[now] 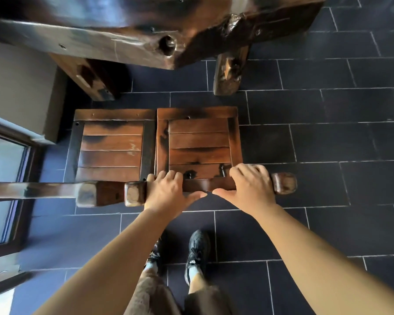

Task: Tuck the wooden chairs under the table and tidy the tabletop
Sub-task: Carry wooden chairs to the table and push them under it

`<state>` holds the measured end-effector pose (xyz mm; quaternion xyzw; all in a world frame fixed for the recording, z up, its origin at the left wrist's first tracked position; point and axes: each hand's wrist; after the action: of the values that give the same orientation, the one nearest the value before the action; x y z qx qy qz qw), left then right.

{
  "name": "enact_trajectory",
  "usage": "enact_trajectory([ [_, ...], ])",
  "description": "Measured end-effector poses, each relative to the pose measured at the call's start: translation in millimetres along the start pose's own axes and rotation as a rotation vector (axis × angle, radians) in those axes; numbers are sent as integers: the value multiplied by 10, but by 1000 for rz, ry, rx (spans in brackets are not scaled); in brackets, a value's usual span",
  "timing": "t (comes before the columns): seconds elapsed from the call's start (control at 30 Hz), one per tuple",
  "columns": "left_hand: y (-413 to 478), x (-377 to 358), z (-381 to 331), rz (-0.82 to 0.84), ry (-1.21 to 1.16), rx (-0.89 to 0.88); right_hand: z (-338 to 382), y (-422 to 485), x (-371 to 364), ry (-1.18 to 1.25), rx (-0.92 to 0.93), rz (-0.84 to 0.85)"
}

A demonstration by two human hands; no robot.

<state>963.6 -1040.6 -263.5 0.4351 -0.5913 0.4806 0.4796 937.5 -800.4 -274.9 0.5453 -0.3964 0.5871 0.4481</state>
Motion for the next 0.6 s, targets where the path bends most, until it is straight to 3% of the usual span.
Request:
enact_trajectory([
  [0.23, 20, -59, -5, -113, -69, -6, 13, 19, 29, -19, -36, 70],
  [0.6, 163, -83, 22, -148, -104, -10, -96, 166, -5, 62, -22, 10],
])
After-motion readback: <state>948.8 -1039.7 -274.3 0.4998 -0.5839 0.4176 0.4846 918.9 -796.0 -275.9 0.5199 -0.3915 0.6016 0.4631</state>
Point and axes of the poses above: each hand's wrist, its own y-axis towards the middle knuckle, its own x-axis out of the back of the hand, z = x × y, and after that the axes turned 4 degrees about -x, right-handed
